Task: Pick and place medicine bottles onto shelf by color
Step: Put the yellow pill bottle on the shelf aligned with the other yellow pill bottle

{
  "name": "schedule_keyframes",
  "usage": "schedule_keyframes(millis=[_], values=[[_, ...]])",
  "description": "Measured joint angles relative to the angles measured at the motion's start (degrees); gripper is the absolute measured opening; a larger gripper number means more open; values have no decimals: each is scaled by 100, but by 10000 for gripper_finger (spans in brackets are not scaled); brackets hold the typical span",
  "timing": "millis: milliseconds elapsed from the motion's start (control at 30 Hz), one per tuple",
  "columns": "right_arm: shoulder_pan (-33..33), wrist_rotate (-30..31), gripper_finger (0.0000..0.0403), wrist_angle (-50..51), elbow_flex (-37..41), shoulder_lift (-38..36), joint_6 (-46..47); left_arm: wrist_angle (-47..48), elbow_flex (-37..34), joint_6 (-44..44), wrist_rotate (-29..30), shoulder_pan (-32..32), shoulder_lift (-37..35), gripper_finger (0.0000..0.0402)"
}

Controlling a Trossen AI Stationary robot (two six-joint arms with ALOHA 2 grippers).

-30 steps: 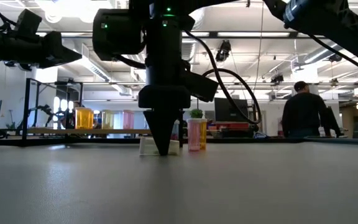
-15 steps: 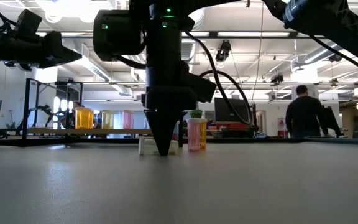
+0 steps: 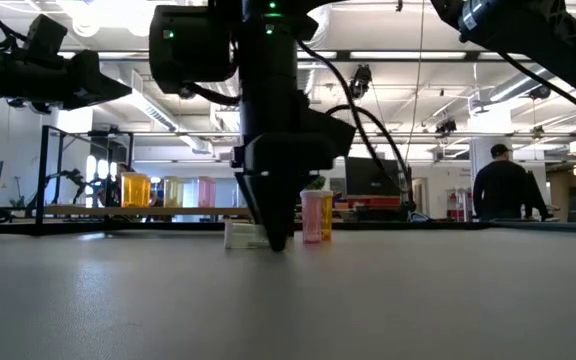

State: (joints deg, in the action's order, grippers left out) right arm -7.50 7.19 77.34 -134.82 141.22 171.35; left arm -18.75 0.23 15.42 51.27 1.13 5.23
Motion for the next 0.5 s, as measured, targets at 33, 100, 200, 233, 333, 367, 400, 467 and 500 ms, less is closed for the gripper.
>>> schedule_keyframes(millis=[33,100,200,233,333,367,400,467,500], values=[[-19,-11,286,71,0,-34,-21,-2,2,0,0,0,0,173],[-55,-9,297,201,2,-124,-149,1,2,0,0,0,0,173],[-100,6,309,413,-4,-324,-481,-2,1,0,0,-2,0,173],[-114,18,311,490,-6,-372,-598,-1,1,1,0,-1,0,173],[-138,31,313,661,-7,-475,-913,-2,2,0,0,0,0,173],[-139,30,313,714,-7,-513,-1078,-2,2,0,0,0,0,173],[-141,30,313,777,-7,-562,-1302,-2,2,0,0,-2,0,173],[-141,32,313,924,-7,-656,-2032,-1,2,1,0,-1,0,173],[-141,32,313,993,-8,-686,-2487,-1,0,0,0,-1,0,173]])
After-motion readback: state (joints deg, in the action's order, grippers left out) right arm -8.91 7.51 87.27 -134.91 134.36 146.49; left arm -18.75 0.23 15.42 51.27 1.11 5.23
